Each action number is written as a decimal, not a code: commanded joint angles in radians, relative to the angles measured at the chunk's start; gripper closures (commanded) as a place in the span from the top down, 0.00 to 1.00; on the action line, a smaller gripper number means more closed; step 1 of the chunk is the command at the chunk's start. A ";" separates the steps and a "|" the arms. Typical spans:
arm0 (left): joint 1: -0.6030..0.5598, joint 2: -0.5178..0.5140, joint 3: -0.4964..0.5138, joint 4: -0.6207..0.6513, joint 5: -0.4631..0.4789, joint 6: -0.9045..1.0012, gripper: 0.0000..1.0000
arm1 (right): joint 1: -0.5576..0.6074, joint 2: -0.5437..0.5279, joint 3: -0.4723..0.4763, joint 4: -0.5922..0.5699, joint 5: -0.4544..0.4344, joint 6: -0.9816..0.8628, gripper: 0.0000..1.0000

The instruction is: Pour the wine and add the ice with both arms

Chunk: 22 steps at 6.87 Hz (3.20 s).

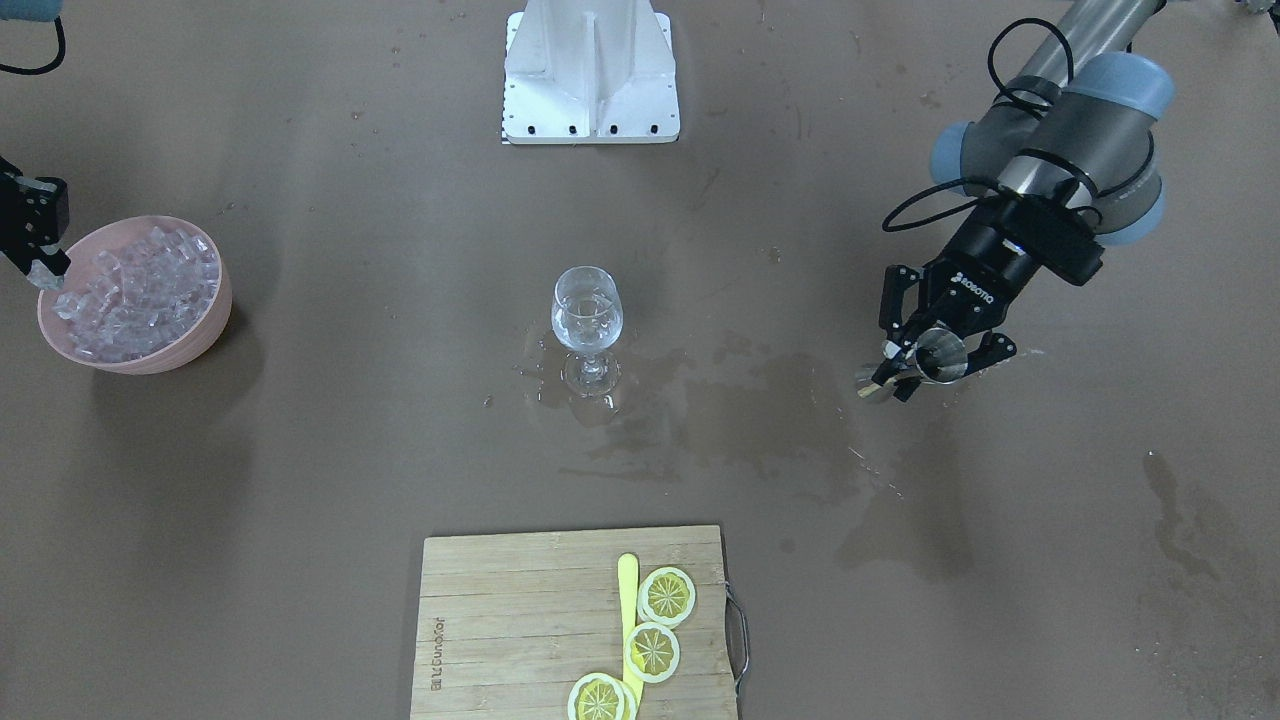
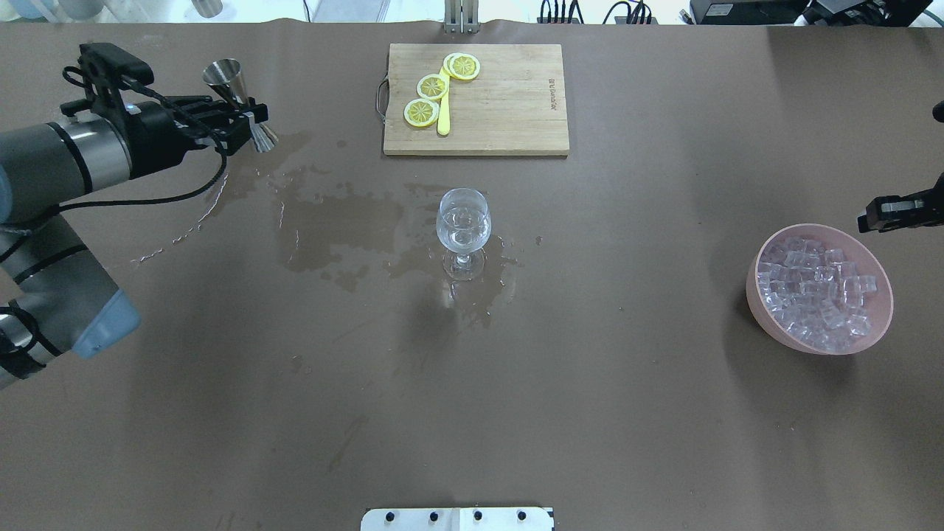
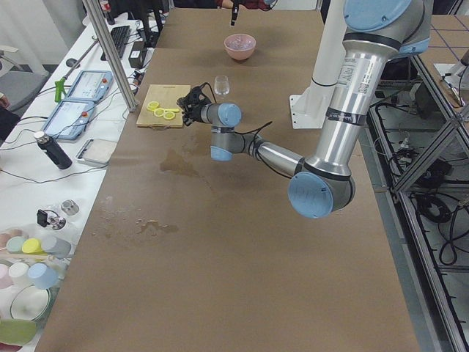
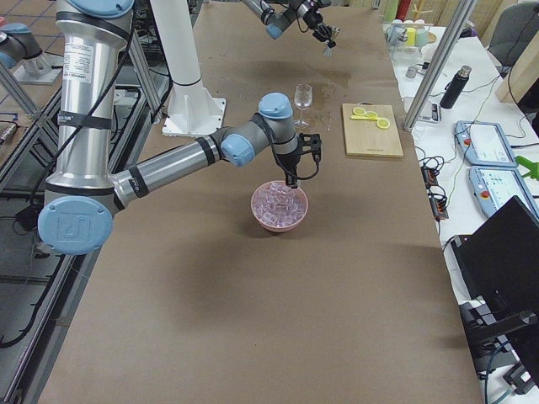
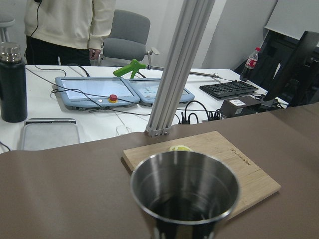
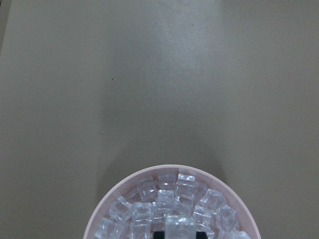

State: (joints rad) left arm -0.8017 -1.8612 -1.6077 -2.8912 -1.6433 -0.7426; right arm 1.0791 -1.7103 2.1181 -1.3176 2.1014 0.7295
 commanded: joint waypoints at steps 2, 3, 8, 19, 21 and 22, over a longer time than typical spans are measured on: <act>0.073 -0.065 -0.080 0.167 0.052 0.137 0.00 | 0.024 -0.014 -0.001 0.031 0.073 -0.009 0.20; 0.103 -0.097 -0.080 0.194 0.095 0.179 0.00 | 0.036 -0.014 0.002 0.032 0.084 -0.009 0.20; 0.186 -0.161 -0.080 0.257 0.218 0.427 0.00 | 0.036 -0.011 -0.003 0.054 0.078 0.005 0.20; 0.365 -0.211 -0.190 0.518 0.476 0.805 0.00 | 0.048 -0.012 0.002 0.052 0.083 0.008 0.20; 0.357 -0.216 -0.176 0.541 0.482 0.822 0.00 | 0.048 -0.009 0.003 0.052 0.083 0.008 0.20; 0.357 -0.217 -0.173 0.559 0.488 0.822 0.00 | 0.048 -0.009 0.003 0.052 0.083 0.008 0.20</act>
State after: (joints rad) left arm -0.4436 -2.0756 -1.7861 -2.3532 -1.1612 0.0756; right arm 1.1274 -1.7200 2.1208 -1.2655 2.1844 0.7378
